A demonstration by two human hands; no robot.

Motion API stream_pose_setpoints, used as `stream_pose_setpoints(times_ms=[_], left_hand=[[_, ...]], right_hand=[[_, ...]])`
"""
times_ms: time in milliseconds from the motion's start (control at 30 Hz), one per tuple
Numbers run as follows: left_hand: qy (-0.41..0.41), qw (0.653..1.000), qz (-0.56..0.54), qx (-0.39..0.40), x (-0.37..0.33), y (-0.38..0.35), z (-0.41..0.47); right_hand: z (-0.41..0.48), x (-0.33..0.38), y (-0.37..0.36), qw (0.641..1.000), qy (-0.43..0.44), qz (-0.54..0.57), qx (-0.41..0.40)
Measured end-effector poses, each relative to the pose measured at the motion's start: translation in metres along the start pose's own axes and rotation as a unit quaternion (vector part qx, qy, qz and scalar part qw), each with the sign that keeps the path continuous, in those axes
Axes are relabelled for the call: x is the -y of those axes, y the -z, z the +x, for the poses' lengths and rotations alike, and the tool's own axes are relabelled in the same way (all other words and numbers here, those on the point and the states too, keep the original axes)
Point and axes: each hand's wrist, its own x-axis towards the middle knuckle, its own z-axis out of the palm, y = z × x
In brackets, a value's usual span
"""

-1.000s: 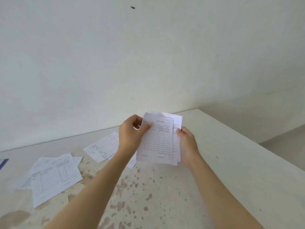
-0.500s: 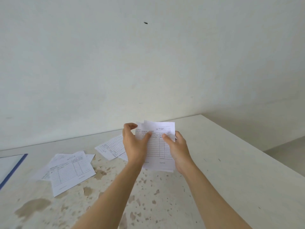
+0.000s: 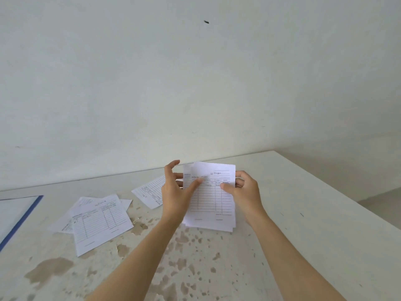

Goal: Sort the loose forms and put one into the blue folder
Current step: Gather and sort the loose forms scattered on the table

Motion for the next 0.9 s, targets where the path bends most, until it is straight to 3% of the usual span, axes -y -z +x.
stream_pose_setpoints(times_ms=[133,200,333,433,500,633,733,900], left_hand=[[-0.021,0.998,0.056,-0.001,0.012,0.029,0.015],[-0.031,0.984,0.173,-0.02,0.029,0.052,0.027],[0.003,0.901,0.433,0.025,0.06,0.098,0.05],[0.026,0.857,0.507,0.091,0.067,0.112,0.062],[0.033,0.848,0.513,0.128,0.068,0.114,0.069],[0.045,0.867,0.468,0.167,0.065,0.114,0.084],[0.085,0.88,0.423,0.199,0.06,0.111,0.095],[0.15,0.872,0.408,0.224,0.049,0.105,0.108]], right_hand=[[0.013,-0.001,-0.002,0.999,-0.011,0.036,0.001],[0.021,-0.003,-0.008,0.999,-0.014,0.044,-0.001],[0.036,-0.01,-0.026,0.999,-0.02,0.037,0.01],[0.043,-0.018,-0.038,0.999,-0.027,0.021,0.018],[0.047,-0.024,-0.041,0.999,-0.031,0.015,0.011],[0.051,-0.033,-0.038,0.999,-0.042,0.021,-0.018],[0.051,-0.036,-0.036,0.998,-0.047,0.026,-0.019],[0.05,-0.038,-0.038,0.998,-0.052,0.021,-0.019]])
